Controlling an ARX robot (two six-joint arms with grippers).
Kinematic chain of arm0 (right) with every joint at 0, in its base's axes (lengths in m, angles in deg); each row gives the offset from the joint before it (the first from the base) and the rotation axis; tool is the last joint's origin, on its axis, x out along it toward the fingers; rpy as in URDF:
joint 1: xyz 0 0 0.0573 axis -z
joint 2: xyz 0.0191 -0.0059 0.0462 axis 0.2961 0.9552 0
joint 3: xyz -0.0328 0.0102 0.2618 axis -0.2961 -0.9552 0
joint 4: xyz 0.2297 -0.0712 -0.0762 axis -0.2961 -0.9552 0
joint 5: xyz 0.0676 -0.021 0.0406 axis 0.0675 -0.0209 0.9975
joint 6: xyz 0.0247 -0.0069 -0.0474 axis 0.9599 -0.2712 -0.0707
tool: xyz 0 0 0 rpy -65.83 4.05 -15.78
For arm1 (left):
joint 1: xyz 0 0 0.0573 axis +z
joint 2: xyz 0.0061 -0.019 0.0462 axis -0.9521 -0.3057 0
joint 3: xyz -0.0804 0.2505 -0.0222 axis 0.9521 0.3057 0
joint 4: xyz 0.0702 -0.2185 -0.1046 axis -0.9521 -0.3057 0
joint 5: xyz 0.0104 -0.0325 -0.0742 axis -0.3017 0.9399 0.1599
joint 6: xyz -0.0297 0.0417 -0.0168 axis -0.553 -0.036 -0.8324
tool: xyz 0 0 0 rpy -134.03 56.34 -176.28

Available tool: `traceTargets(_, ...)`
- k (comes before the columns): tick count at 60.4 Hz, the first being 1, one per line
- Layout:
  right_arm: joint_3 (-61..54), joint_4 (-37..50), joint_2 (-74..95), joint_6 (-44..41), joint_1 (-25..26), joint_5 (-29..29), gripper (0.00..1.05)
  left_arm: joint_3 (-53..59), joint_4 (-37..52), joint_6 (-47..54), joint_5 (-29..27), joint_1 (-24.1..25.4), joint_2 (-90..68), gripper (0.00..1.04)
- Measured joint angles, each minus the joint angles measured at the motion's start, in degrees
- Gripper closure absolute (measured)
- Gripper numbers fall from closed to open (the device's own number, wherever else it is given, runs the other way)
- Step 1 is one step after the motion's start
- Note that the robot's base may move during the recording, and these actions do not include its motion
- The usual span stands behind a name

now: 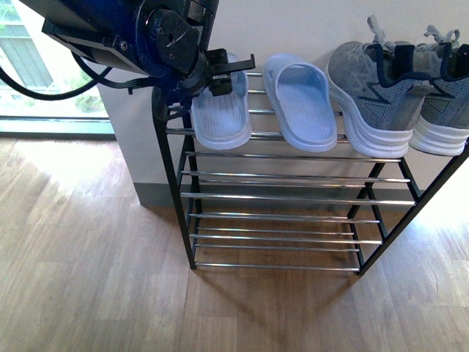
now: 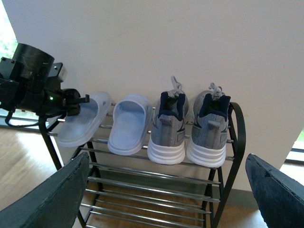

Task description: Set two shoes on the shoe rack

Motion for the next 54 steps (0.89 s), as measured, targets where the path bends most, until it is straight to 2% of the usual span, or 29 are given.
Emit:
traceTargets(8, 0.0, 0.0, 0.0, 0.0, 0.0, 0.0, 0.09, 3.1, 1.9, -1.2, 2.8, -0.2, 1.8, 0.47)
traceTargets(23, 0.0, 0.0, 0.0, 0.0, 0.0, 0.0, 0.09, 15.2, 6.0, -6.8, 13.2, -0.2, 13.8, 0.09)
traceTargets(28, 0.0, 0.0, 0.0, 0.0, 0.0, 0.0, 0.09, 22.1, 8.4, -9.9, 19.0, 0.3, 21.1, 0.1)
traceTargets(34, 0.0, 0.0, 0.0, 0.0, 0.0, 0.0, 0.09, 30.8, 9.9, -10.8, 21.8, 1.3, 29.9, 0.09)
traceTargets(41, 0.0, 0.0, 0.0, 0.0, 0.0, 0.0, 0.09, 42.4, 10.4, -9.5, 18.5, 3.8, 40.7, 0.09)
traceTargets(44, 0.0, 0.0, 0.0, 0.0, 0.0, 0.0, 0.09, 48.1, 12.0, -7.4, 15.7, 5.5, 45.9, 0.09)
traceTargets(51, 0.0, 0.0, 0.0, 0.0, 0.0, 0.0, 0.09, 57.7, 12.2, -2.4, 13.1, 9.1, 57.2, 0.1)
traceTargets(54, 0.0, 0.0, 0.0, 0.0, 0.0, 0.1, 0.09, 60.7, 22.2, 3.0, 7.1, 8.7, 56.7, 0.17)
